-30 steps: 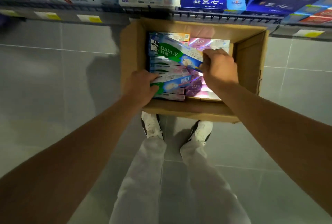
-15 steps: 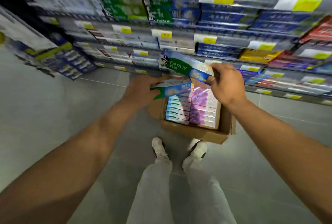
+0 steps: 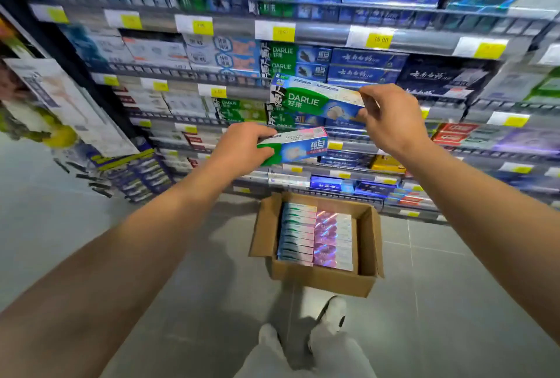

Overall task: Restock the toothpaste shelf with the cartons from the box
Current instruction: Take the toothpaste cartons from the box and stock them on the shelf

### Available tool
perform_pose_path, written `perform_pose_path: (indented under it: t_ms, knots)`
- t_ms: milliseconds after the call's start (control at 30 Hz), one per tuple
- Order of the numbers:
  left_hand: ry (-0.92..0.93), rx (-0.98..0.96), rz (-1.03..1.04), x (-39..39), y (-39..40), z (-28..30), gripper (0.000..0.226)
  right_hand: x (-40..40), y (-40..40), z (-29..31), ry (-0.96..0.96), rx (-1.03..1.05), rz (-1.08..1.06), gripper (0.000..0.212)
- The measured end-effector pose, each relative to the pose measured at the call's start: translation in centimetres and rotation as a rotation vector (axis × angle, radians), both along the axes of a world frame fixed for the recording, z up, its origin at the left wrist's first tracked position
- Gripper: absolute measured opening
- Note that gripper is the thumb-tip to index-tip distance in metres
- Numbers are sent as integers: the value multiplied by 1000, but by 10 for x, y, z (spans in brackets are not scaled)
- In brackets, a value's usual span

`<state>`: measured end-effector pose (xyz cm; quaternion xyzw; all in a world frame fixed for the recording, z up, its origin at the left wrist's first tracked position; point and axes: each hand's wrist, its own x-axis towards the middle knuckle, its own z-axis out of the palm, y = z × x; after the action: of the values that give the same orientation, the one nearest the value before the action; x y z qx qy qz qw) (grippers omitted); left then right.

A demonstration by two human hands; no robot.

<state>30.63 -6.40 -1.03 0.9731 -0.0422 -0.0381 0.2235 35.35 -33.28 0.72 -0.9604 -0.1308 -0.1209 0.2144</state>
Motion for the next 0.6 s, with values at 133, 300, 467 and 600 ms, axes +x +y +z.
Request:
perform_pose_path:
  t_ms: [133, 300, 467, 600]
  knots:
    - [-84, -39, -12, -4, 17, 44, 44, -15, 10, 49, -108, -28, 13, 19]
    - [-169, -53, -16, 2, 32, 97, 44, -12, 18, 97, -212, -13, -2, 14]
    - [-249, -10, -11, 20, 44, 142, 44, 3, 27, 139, -276, -16, -20, 5]
    - [-276, 11, 7, 38, 48, 171, 44, 27, 30, 162, -322, -21, -29, 3]
